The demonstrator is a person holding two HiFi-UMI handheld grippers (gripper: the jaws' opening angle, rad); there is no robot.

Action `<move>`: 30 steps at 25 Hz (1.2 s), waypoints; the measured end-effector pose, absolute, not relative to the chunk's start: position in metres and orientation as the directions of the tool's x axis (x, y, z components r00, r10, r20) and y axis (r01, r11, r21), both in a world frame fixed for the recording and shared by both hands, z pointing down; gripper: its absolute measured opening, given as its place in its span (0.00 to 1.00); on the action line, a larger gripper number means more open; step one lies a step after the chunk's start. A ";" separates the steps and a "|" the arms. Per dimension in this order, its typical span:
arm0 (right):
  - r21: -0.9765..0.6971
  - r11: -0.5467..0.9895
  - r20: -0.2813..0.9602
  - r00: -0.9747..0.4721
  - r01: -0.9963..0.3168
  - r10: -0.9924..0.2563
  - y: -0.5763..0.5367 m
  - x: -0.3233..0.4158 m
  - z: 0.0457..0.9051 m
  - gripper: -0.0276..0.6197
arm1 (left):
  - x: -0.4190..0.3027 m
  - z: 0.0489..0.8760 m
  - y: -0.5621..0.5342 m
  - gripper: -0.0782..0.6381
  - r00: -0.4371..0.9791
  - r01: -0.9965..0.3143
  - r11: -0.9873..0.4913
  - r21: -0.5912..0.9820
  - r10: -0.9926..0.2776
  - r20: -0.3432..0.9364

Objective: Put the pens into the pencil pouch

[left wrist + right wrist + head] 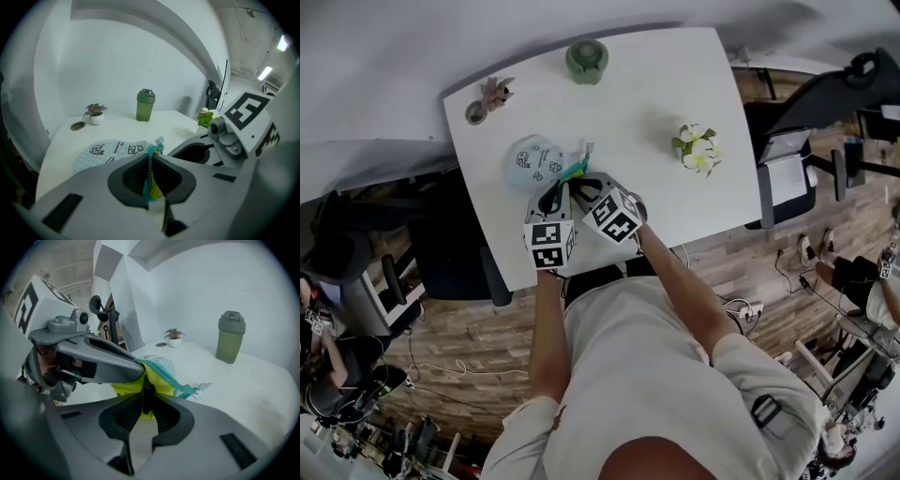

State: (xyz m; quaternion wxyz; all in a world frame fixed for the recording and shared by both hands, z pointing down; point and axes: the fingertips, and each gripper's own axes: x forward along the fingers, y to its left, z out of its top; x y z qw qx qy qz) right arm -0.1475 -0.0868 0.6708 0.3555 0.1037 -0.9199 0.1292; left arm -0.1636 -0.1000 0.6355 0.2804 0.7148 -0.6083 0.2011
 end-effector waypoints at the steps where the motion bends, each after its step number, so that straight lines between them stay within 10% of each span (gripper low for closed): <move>1: -0.160 0.945 0.682 -0.724 -0.287 -0.104 -0.086 -0.144 0.670 0.16 | -0.163 0.636 -0.099 0.13 0.180 -0.983 -0.110 0.149 -0.755 0.631; 14: -0.120 0.874 0.619 -0.724 -0.471 -0.304 -0.080 -0.083 0.634 0.23 | -0.146 0.641 -0.089 0.28 0.258 -0.965 -0.226 0.131 -0.739 0.623; 30: 0.093 0.778 0.269 -0.736 -0.622 -0.621 -0.097 -0.049 0.450 0.32 | -0.146 0.475 -0.081 0.36 0.241 -0.966 -0.256 -0.013 -0.924 0.295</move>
